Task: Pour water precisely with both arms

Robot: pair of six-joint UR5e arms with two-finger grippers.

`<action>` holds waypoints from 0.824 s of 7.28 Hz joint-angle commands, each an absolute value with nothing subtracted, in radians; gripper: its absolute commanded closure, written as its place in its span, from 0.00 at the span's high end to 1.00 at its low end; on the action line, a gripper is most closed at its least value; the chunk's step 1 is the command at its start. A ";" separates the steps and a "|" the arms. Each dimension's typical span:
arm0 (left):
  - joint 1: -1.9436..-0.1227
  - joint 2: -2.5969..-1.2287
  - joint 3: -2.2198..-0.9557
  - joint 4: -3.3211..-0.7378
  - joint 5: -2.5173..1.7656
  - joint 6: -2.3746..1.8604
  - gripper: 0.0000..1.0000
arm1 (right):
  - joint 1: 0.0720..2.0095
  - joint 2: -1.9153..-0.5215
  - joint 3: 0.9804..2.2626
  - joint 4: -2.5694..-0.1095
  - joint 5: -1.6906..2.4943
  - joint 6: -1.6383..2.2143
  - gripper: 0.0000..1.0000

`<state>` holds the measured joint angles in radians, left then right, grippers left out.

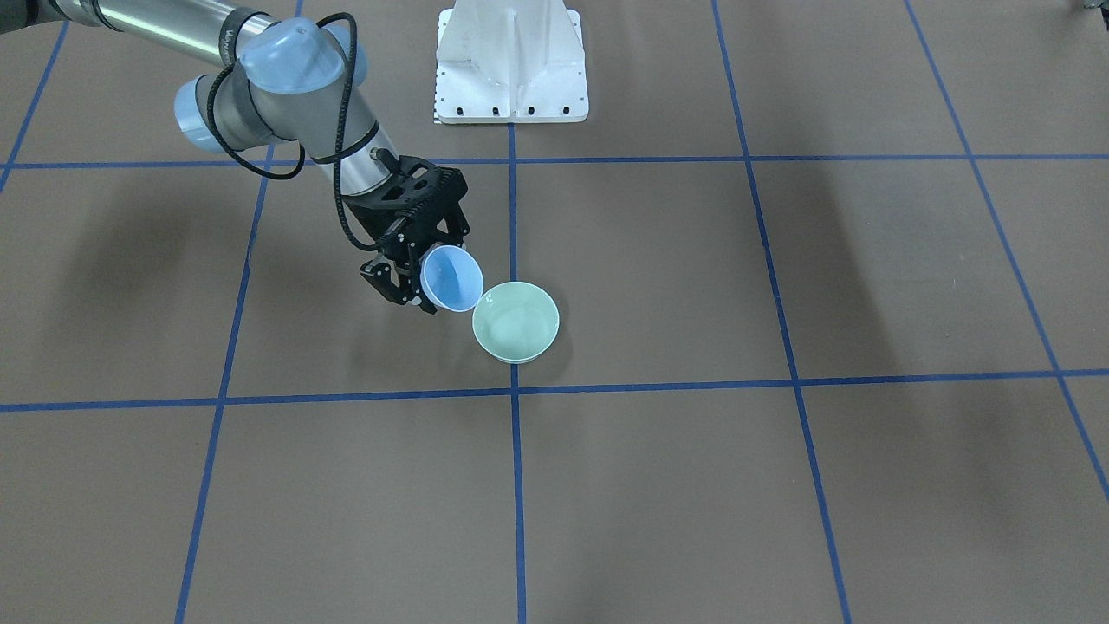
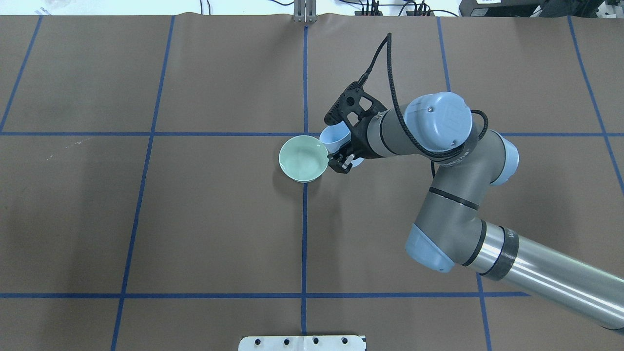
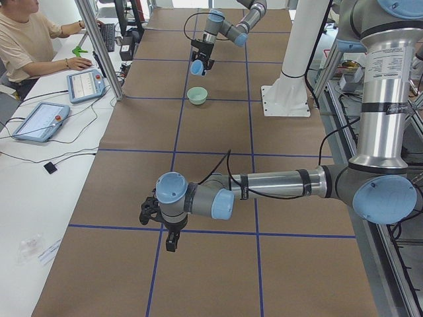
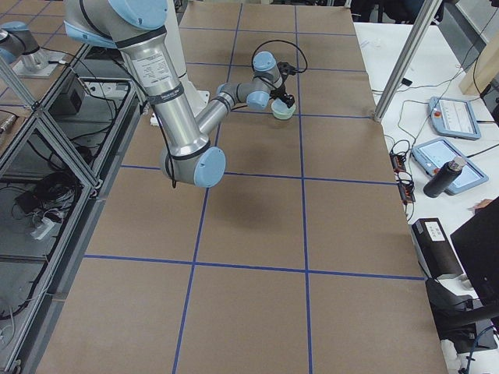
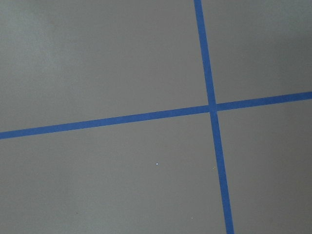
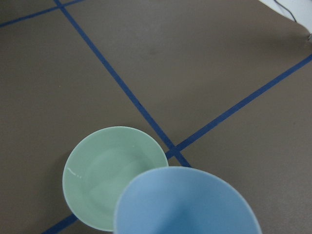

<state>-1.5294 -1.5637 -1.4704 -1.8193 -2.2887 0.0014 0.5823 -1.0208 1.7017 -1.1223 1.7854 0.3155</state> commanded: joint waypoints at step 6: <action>-1.529 -1.555 -1.465 -1.822 -2.289 0.002 1.00 | 0.545 -0.803 1.620 -1.635 1.845 0.318 0.00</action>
